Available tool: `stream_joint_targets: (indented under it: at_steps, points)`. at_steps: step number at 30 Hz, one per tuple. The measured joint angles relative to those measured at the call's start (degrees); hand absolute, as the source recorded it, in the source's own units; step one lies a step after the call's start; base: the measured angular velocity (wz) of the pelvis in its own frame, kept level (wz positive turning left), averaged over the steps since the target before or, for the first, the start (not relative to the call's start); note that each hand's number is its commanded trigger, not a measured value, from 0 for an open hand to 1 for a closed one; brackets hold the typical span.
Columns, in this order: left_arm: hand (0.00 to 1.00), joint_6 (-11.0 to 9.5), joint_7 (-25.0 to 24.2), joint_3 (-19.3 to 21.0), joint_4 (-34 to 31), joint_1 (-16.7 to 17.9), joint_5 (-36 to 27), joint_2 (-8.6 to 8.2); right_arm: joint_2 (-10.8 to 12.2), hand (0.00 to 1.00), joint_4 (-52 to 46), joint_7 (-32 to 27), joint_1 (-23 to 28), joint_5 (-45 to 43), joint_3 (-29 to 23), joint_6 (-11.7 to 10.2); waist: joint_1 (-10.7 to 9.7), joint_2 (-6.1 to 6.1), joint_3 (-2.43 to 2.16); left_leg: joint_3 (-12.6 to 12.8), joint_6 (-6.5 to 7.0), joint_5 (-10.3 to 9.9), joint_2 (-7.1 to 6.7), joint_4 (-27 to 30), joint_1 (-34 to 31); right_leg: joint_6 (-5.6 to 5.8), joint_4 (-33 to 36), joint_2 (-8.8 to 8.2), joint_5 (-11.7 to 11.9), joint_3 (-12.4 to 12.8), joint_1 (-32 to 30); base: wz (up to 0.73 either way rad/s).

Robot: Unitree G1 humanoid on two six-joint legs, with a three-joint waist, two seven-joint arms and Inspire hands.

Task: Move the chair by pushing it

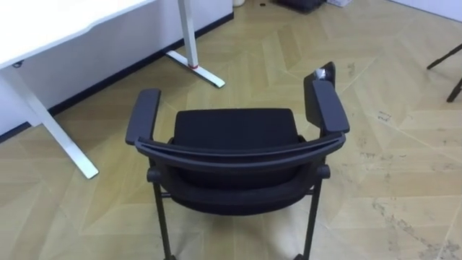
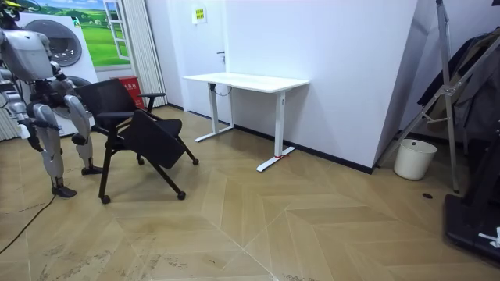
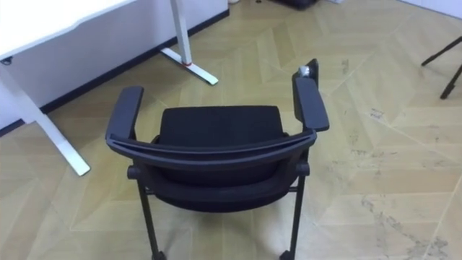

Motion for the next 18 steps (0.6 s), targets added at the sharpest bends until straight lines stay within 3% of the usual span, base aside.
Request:
stream_joint_targets:
  at_steps: [5,10,11,18]
  points:
    - [0.0,-0.15,4.27,1.02,-2.64,-3.02,8.07,1.56,-0.47,0.0,0.3,0.34,-0.69,-0.78,-0.42,-0.1,-1.38,1.18,-0.01,-0.24,0.02,0.01,-0.11,-0.16,0.05,0.0,0.04,0.02,0.0,0.17,0.14,0.0]
    - [0.0,-0.96,8.56,2.2,-12.11,-6.07,13.41,2.0,-1.27,0.0,0.31,1.99,-1.47,-1.9,-1.25,-0.29,-2.03,1.63,0.03,-0.15,0.02,0.02,-0.11,-0.15,-0.05,0.0,0.06,0.02,0.0,0.39,-0.08,-0.01]
    - [0.0,-0.95,9.01,2.16,-15.5,-6.47,16.15,1.98,-1.25,0.0,0.31,2.17,-1.55,-2.41,-2.11,-0.49,-2.07,1.83,0.14,-0.14,0.01,0.01,-0.1,-0.17,-0.14,0.0,0.04,0.04,0.0,0.53,-0.24,-0.05]
    - [0.0,-1.06,11.07,1.96,-31.06,-8.0,31.28,2.62,-1.69,0.0,-0.6,4.63,-1.55,-2.76,-2.56,-0.69,-2.49,2.21,-0.19,0.13,0.01,0.02,-0.17,-0.65,-0.57,0.0,-0.04,0.06,0.0,1.18,-1.31,-0.04]
